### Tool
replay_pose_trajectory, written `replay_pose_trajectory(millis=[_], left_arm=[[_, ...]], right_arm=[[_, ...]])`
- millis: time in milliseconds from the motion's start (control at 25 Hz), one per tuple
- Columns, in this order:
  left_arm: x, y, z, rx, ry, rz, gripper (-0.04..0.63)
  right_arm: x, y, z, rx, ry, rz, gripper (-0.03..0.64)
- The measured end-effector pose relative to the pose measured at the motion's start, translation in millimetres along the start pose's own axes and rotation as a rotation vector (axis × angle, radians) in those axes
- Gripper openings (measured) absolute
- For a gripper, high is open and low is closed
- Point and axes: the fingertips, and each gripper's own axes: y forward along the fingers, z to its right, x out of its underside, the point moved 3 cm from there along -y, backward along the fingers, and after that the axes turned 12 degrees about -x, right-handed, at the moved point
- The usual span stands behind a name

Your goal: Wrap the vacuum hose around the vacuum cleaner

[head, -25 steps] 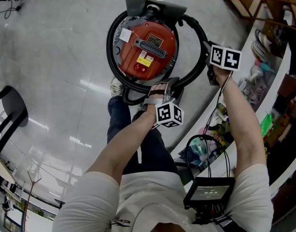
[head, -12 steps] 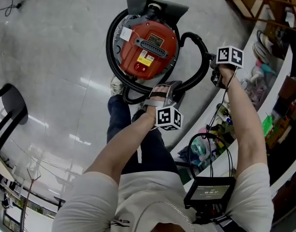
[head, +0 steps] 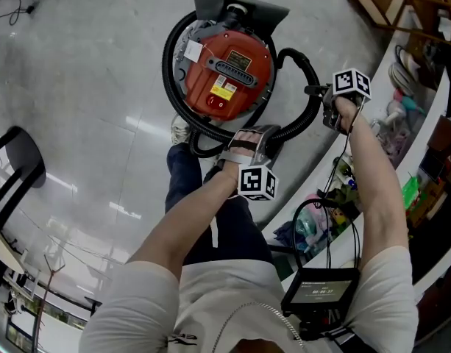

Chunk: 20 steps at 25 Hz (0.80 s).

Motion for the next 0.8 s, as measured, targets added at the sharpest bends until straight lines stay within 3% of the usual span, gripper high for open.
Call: replay_pose_trajectory(millis=[160, 480, 800], left_arm=[[1.9, 3.8, -2.8, -0.011, -0.018, -0.019, 0.169], [-11.7, 16.9, -26.1, -0.074, -0.067, -0.010, 0.170], [-23.0, 20.4, -43.8, -0.117, -0.100, 0.022, 0.170]], right_arm=[[-14.2, -5.0, -20.8, 0.031, -0.109, 0.076, 0.212], [-48.0, -40.8, -74.1, -0.021, -0.325, 0.335, 0.192], [-60.9, -66.2, -107.2, -0.059, -0.432, 0.478, 0.184]])
